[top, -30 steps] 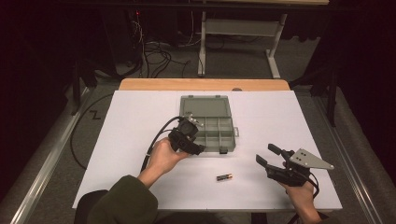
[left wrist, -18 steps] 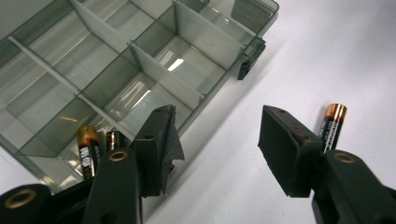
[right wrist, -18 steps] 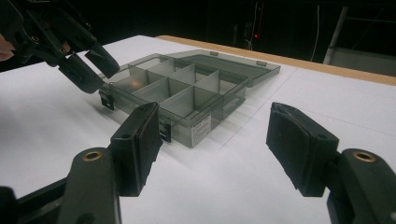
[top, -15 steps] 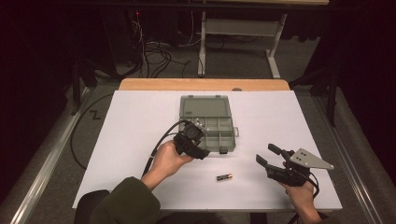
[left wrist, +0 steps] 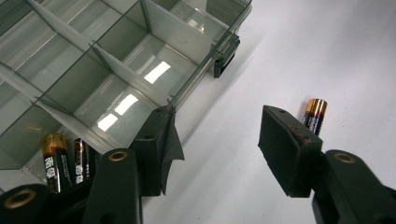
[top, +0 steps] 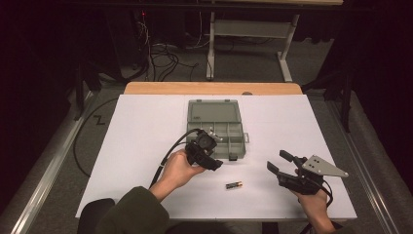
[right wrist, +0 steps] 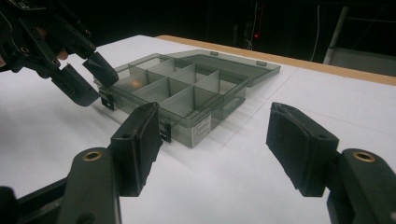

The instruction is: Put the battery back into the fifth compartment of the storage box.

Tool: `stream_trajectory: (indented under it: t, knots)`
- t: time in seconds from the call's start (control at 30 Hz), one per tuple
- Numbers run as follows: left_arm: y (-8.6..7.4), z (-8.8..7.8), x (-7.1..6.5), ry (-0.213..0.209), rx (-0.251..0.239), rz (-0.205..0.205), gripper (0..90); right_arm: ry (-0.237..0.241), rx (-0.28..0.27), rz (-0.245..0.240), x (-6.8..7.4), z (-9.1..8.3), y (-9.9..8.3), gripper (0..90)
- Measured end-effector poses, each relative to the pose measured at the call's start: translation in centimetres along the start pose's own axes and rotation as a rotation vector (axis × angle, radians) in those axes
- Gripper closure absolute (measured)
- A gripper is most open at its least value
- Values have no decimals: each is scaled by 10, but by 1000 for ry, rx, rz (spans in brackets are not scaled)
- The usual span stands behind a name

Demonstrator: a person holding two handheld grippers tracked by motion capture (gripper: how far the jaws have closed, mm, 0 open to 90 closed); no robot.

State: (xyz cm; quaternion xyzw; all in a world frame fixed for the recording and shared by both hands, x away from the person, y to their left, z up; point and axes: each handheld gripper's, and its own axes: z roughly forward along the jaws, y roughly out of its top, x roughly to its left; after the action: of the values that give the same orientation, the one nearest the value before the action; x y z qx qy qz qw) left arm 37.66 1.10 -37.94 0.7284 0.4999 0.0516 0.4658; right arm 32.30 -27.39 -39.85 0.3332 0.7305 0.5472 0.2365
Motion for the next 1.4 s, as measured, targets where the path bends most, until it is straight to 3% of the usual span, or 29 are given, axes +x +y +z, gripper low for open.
stream_trajectory:
  t: [0.9,1.0,1.4]
  knots:
    - [-15,3,-21,-39,29,42,456,1,4,0,0,0,0,369]
    - [-17,4,-23,-58,46,39,456,1,4,1,0,0,0,369]
    - [-28,12,-31,-65,82,62,456,-1,2,3,-1,0,0,369]
